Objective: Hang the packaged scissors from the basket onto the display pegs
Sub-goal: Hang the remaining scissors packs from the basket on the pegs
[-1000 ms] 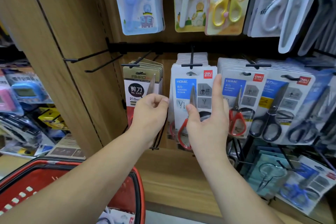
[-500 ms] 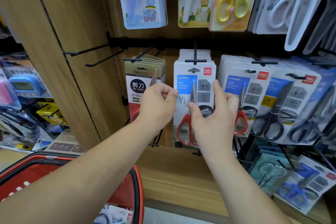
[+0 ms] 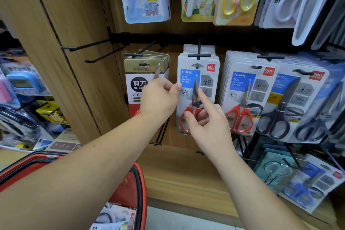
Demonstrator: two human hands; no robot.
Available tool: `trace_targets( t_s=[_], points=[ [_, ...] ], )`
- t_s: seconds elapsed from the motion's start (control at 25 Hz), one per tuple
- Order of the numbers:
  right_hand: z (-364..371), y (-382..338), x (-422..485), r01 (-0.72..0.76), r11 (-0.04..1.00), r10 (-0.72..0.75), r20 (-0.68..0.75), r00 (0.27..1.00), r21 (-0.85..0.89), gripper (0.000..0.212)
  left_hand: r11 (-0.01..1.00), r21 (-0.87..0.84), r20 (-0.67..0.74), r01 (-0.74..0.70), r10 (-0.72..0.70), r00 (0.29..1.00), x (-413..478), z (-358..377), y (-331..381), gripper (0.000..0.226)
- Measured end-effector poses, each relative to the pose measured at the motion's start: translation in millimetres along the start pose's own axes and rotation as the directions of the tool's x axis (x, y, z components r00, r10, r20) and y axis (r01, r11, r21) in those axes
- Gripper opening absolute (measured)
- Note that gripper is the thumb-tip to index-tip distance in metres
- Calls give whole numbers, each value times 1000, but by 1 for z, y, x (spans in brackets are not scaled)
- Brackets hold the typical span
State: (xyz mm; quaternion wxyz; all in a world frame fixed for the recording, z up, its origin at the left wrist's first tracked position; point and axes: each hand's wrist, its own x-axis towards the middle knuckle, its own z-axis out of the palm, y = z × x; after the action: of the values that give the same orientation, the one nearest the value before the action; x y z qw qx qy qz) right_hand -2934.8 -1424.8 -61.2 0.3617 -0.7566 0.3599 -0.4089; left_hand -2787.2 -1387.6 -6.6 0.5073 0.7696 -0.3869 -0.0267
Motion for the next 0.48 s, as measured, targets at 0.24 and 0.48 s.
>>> trace_targets(
  t_s=[0.24,0.48],
  points=[
    [-6,-6,-16,26,992,-31,-44,999,-127,58,994,-100,195,37,-17,981,-46,-35,-17,12],
    [40,-36,-69,118,978,-69,265,962,-170,32,961,-86,269,261,-230,935,-140,-119,-110,8]
  ],
)
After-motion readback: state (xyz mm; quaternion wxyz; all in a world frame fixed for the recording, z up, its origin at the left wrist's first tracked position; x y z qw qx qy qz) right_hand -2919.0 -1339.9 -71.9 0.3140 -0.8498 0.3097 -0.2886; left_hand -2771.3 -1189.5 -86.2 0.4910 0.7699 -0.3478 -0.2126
